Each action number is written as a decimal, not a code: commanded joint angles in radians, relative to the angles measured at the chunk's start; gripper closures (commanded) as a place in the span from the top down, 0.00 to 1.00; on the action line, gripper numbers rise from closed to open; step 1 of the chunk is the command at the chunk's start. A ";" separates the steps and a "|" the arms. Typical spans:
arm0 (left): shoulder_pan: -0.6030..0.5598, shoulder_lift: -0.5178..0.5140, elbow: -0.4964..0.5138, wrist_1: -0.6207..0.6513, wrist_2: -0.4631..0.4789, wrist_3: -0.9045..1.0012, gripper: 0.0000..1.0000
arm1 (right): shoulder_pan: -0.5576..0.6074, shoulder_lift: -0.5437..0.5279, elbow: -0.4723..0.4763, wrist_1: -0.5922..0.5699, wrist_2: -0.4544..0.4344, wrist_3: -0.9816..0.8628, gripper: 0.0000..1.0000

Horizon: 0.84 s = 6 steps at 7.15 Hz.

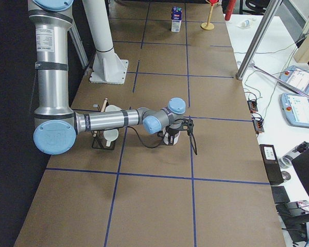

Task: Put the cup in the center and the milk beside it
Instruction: 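Lower the right gripper onto the white mug rim and grasp it, then carry the white mug with the right gripper to the table center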

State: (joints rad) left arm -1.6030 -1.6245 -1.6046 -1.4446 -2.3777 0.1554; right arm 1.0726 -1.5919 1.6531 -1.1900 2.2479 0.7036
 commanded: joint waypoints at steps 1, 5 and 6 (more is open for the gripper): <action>0.000 0.000 -0.001 0.001 0.000 -0.001 1.00 | 0.038 -0.006 0.042 -0.011 0.010 0.000 0.00; 0.000 0.002 -0.005 0.001 0.000 -0.001 1.00 | 0.133 0.112 0.170 -0.265 0.122 0.008 0.00; 0.000 0.002 -0.005 0.001 0.000 -0.001 1.00 | 0.133 0.206 0.224 -0.430 0.122 0.008 0.00</action>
State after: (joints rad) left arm -1.6030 -1.6235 -1.6088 -1.4435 -2.3776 0.1549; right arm 1.1997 -1.4839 1.8107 -1.4329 2.3627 0.7107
